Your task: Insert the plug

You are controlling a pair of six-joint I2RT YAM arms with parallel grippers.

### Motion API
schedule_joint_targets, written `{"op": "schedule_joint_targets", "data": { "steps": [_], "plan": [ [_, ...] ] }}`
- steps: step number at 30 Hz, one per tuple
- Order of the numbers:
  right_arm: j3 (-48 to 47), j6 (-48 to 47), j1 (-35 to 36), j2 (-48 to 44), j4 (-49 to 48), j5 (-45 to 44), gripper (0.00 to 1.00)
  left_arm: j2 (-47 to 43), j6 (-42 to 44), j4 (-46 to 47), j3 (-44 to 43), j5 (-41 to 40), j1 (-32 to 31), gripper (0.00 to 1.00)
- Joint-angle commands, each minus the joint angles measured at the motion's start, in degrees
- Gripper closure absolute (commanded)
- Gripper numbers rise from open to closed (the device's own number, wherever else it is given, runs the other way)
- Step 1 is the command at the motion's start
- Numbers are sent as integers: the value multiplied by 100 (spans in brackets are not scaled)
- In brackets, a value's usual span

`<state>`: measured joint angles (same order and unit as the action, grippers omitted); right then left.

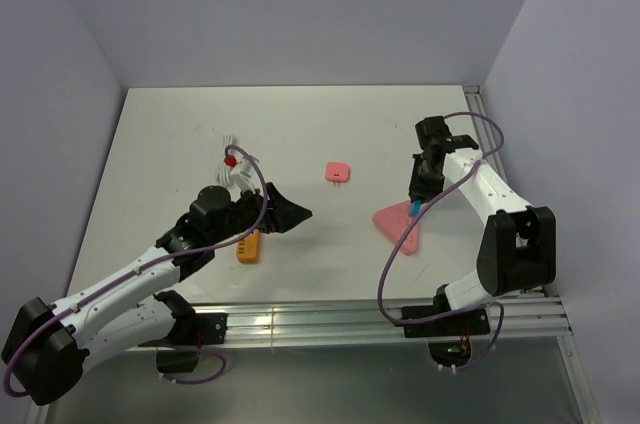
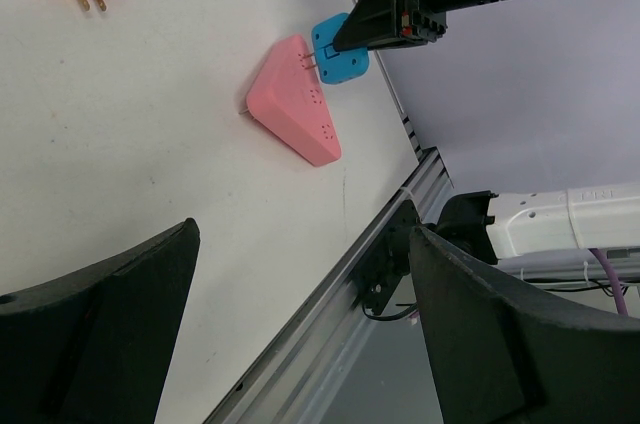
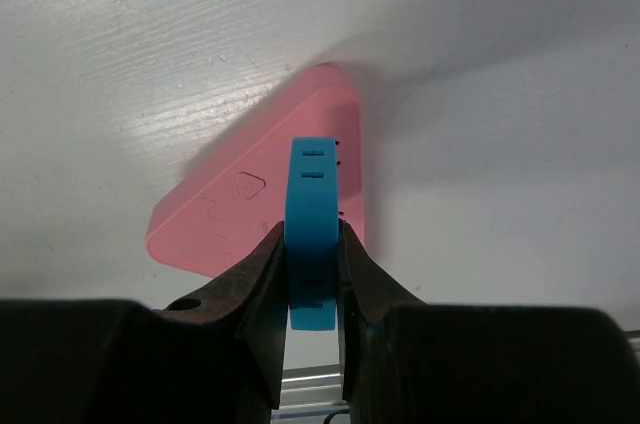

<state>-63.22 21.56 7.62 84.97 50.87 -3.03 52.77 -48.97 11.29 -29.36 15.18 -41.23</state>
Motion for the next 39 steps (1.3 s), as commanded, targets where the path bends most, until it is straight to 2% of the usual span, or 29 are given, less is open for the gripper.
{"op": "schedule_joint_targets", "data": {
  "steps": [1, 39],
  "plan": [
    [38, -12, 29, 11, -244, -40, 100, -30, 45, 216, -87, 82, -25, 9],
    [3, 15, 29, 37, -350, 268, 100, 14, -25, 304, 1, 126, -34, 9]
  ]
}}
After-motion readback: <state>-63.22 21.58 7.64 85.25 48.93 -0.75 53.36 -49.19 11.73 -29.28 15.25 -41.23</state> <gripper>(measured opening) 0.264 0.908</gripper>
